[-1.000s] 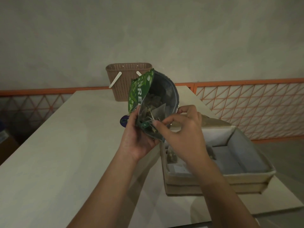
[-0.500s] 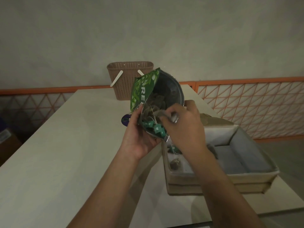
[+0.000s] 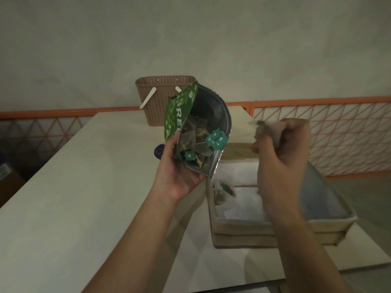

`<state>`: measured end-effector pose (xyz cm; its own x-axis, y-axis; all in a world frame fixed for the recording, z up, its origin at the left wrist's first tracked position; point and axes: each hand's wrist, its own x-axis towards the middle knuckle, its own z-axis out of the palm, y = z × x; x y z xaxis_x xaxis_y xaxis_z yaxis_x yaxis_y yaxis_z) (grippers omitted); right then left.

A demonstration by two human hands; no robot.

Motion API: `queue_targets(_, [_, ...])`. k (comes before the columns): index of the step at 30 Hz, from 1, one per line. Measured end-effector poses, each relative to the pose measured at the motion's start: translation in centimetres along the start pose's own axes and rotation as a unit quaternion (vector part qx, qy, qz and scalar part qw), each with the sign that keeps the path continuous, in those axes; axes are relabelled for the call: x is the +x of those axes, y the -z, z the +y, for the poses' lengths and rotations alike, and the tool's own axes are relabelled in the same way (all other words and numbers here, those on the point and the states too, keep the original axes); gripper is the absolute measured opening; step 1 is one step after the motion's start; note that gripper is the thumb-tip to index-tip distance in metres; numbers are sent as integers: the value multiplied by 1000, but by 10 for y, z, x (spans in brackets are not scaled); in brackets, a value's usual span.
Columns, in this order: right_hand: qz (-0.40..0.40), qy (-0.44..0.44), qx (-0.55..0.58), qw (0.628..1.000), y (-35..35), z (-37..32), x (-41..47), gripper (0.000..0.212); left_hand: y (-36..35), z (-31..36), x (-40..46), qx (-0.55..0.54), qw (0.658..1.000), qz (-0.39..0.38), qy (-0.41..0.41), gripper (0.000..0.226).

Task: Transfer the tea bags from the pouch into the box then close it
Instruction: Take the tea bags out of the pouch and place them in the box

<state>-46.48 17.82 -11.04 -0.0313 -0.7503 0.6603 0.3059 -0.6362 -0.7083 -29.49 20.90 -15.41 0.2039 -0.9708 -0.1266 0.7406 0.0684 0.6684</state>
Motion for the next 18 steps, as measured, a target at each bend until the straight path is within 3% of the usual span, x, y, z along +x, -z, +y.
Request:
queue_targets(4, [34, 14, 6, 999, 2, -3, -2, 31, -1, 0, -1, 1, 1000, -8, -1, 66])
queue_targets(8, [-78, -91, -140, 983, 7, 16, -1, 18, -3, 0, -3, -8, 1000, -14, -6, 71])
queue_targets(10, [-105, -94, -209, 968, 5, 22, -5, 22, -4, 0, -2, -11, 1000, -18, -6, 71])
queue_targets(15, [-104, 28, -290, 951, -9, 17, -11, 26, -4, 1, -1, -11, 1000, -21, -3, 69])
queue_targets(18, [-145, 137, -375, 905, -19, 18, -12, 22, -4, 1, -2, -21, 1000, -17, -2, 67])
